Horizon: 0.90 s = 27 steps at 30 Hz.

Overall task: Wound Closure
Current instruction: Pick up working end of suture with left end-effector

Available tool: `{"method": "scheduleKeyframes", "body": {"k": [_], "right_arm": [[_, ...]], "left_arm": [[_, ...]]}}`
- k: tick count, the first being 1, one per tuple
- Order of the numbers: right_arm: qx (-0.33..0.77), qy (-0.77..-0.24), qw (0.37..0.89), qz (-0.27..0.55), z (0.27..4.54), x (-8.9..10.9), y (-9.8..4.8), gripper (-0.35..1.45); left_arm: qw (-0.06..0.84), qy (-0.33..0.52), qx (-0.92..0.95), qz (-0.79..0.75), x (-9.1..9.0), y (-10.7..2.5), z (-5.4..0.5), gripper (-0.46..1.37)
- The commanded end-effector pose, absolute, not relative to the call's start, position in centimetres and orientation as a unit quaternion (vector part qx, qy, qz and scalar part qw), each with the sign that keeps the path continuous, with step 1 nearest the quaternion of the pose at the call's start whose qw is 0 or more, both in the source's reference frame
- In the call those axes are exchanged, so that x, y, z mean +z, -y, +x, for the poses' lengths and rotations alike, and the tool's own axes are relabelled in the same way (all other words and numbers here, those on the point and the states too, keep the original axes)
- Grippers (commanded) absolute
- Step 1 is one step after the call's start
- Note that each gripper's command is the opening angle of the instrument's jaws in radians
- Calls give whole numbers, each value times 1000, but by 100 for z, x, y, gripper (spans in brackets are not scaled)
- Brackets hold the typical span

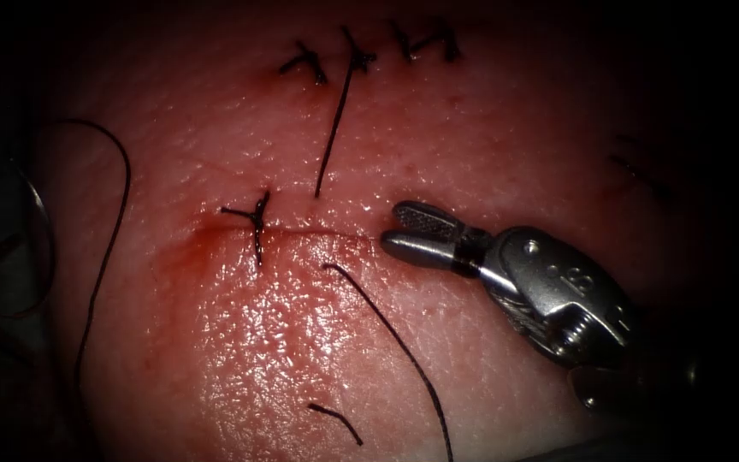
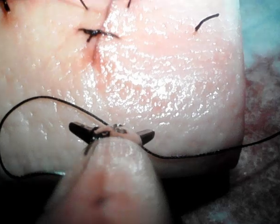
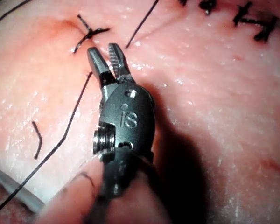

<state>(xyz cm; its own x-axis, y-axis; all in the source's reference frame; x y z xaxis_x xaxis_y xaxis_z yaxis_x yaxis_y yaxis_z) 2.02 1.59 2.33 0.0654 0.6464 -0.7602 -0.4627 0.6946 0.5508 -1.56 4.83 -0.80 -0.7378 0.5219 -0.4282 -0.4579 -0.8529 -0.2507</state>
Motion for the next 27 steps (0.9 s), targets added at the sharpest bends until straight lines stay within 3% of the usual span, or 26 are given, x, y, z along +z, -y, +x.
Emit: {"method": "scheduleKeyframes", "body": {"k": [1, 9, 24, 27], "right_arm": [[382, -567, 726, 81, 201, 233, -159, -2], [383, -566, 726, 80, 203, 235, -160, -3], [374, -570, 726, 96, 199, 230, -163, 5], [367, -571, 729, 93, 197, 229, -167, 14]], "left_arm": [[261, 58, 932, -246, -85, -487, -159, 110], [239, 26, 935, -261, -122, -523, -205, 88], [204, 20, 904, -376, -109, -550, -255, 83], [183, 12, 887, -424, -108, -546, -256, 82]]}}
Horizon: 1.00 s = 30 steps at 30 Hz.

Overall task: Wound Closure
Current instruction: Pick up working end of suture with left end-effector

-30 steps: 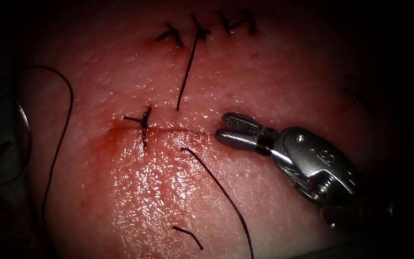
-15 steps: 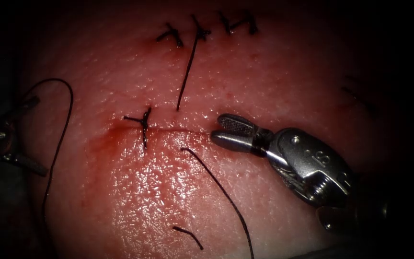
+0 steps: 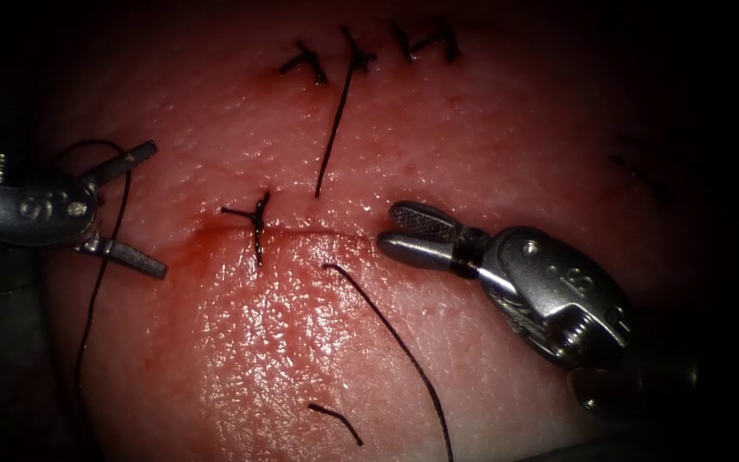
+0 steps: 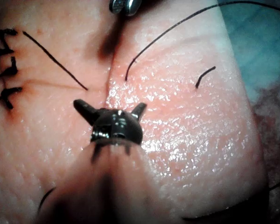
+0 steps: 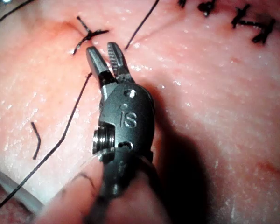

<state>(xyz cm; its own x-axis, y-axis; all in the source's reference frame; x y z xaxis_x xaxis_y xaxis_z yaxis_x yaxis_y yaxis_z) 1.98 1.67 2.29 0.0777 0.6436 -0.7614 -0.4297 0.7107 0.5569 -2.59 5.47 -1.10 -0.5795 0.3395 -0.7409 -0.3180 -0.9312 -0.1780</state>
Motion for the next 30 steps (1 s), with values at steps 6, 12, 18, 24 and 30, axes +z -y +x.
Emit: {"method": "scheduleKeyframes", "body": {"k": [6, 12, 18, 24, 30], "right_arm": [[329, -577, 744, 66, 193, 230, -179, 24], [319, -579, 748, 61, 191, 233, -193, 70], [314, -574, 753, 63, 189, 244, -207, 70], [309, -566, 761, 66, 187, 257, -219, 65], [307, -565, 763, 64, 187, 269, -228, 63]], "left_arm": [[142, 18, 878, -457, -106, -532, -257, 80], [119, 19, 870, -477, -104, -522, -262, 79], [104, 19, 864, -492, -103, -512, -271, 76], [89, 3, 862, -499, -104, -504, -287, 71], [61, -13, 860, -506, -108, -494, -314, 70]]}}
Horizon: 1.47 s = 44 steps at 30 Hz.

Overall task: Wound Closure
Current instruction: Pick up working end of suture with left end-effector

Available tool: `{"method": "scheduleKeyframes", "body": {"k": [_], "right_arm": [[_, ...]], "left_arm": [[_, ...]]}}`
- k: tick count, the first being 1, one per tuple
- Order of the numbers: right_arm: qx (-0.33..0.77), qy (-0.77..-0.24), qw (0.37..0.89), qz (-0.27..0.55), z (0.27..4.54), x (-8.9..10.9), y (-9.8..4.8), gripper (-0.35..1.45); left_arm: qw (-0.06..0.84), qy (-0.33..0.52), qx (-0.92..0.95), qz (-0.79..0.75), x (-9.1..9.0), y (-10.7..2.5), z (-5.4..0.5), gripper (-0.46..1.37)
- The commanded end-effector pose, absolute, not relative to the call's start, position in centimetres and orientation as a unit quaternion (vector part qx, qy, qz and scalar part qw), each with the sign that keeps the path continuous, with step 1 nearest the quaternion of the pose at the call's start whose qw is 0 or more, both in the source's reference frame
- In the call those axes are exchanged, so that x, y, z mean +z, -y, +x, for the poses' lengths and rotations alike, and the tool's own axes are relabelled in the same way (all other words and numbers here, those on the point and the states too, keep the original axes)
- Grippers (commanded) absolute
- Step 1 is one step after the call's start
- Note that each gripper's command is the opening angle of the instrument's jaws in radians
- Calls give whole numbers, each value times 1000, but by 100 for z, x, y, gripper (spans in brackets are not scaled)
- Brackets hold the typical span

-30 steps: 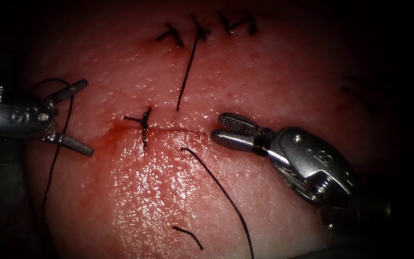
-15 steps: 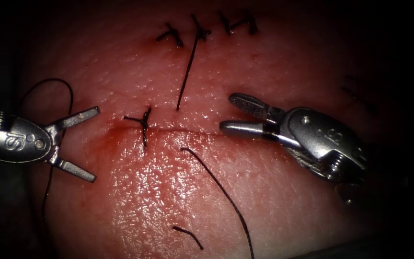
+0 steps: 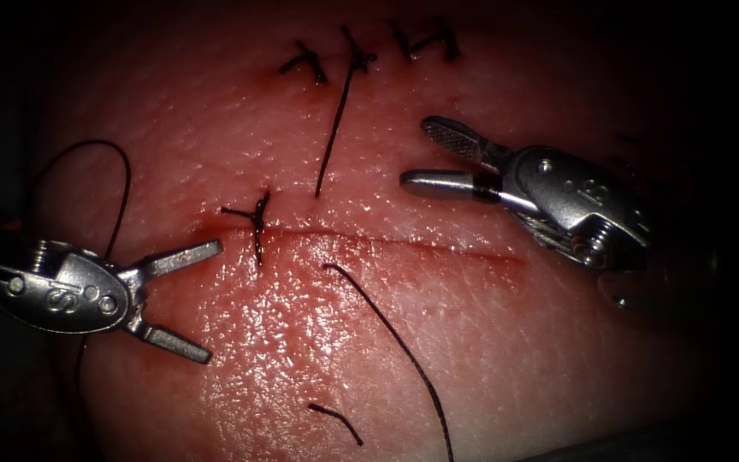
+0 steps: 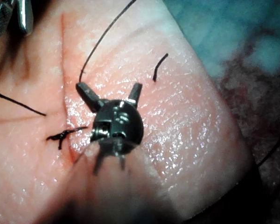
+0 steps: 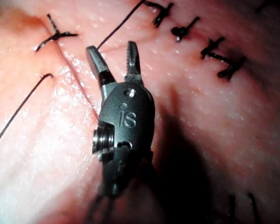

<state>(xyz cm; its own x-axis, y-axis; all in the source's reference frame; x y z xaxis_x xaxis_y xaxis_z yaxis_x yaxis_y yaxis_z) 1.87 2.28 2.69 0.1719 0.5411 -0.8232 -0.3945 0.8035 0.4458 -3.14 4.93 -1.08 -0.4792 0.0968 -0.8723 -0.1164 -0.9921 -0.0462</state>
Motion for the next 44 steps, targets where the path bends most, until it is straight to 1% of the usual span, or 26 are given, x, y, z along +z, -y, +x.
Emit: {"method": "scheduleKeyframes", "body": {"k": [1, 13, 24, 31, 35, 36, 44], "right_arm": [[306, -564, 764, 64, 187, 272, -230, 63], [298, -558, 773, 59, 189, 292, -230, 62], [298, -558, 773, 58, 190, 296, -235, 62], [298, -557, 773, 57, 192, 296, -235, 57], [299, -557, 773, 57, 193, 296, -235, 53], [299, -557, 773, 57, 194, 296, -235, 52], [299, -557, 773, 57, 195, 296, -234, 50]], "left_arm": [[55, -16, 860, -508, -108, -492, -318, 69], [-15, -51, 848, -528, -113, -456, -384, 72], [-44, -65, 837, -542, -111, -443, -433, 77], [-62, -65, 834, -544, -101, -430, -450, 78], [-65, -68, 833, -545, -100, -429, -456, 80], [-65, -68, 833, -545, -100, -429, -458, 84], [-73, -67, 828, -552, -103, -429, -470, 82]]}}
